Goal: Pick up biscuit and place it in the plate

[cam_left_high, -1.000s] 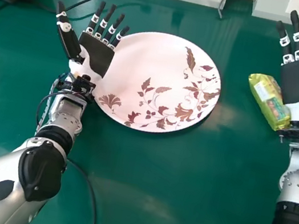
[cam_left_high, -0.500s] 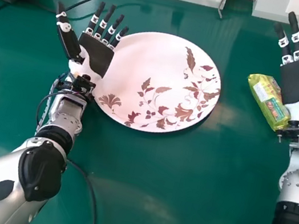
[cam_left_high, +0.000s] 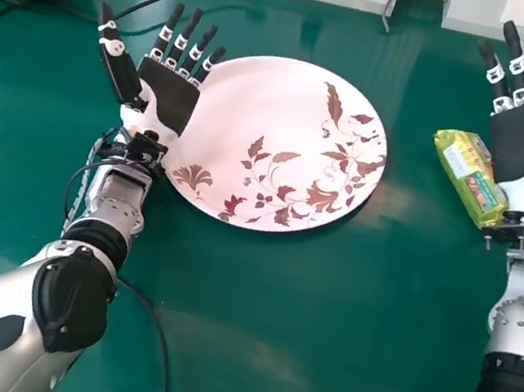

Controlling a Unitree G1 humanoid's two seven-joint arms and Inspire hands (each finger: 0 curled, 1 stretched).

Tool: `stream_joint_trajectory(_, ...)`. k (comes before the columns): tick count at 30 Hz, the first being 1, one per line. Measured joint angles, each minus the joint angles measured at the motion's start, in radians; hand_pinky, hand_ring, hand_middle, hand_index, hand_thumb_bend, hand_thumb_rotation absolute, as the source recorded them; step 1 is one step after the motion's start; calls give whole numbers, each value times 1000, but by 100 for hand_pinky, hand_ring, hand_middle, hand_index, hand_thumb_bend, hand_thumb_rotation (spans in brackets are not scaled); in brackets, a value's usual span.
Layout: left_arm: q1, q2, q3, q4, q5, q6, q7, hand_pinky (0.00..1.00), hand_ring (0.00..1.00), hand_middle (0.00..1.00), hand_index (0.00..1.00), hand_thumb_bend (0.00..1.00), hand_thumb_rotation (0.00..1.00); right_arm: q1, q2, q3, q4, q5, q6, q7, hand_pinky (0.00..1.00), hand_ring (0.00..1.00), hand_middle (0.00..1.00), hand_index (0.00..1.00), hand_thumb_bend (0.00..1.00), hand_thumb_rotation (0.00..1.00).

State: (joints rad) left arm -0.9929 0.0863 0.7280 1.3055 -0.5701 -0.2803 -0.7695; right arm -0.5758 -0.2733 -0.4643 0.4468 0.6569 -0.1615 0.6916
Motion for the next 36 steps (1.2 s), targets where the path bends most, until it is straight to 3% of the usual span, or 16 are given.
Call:
stream_joint_trajectory(5, 0, 0, 0, 0, 0, 0, -3, 57, 72, 90, 100, 100, 88, 3, -1, 5, -17, -27, -17, -20, 92, 97, 100, 96, 65, 87)
stream_joint_trajectory(13, 0, 0, 0, 0, 0, 0, -3, 59, 75, 90, 99, 100, 87, 46, 19, 46, -155, -157, -107, -169, 93, 98, 100, 96, 67, 86)
stream_joint_trajectory(24, 0, 0, 0, 0, 0, 0, -1, 68, 78, 89, 94, 100, 85, 91, 33, 91, -247, -270, -141, -326, 91, 97, 99, 95, 67, 86)
stream_joint_trajectory(28, 0, 0, 0, 0, 0, 0, 2, 72, 80, 89, 94, 96, 85, 101, 36, 106, -282, -321, -160, -382, 92, 98, 100, 96, 68, 83)
stream_joint_trajectory(36, 0, 0, 0, 0, 0, -2, 2, 79, 81, 90, 96, 97, 81, 124, 36, 133, -324, -395, -176, -467, 93, 98, 100, 96, 66, 87)
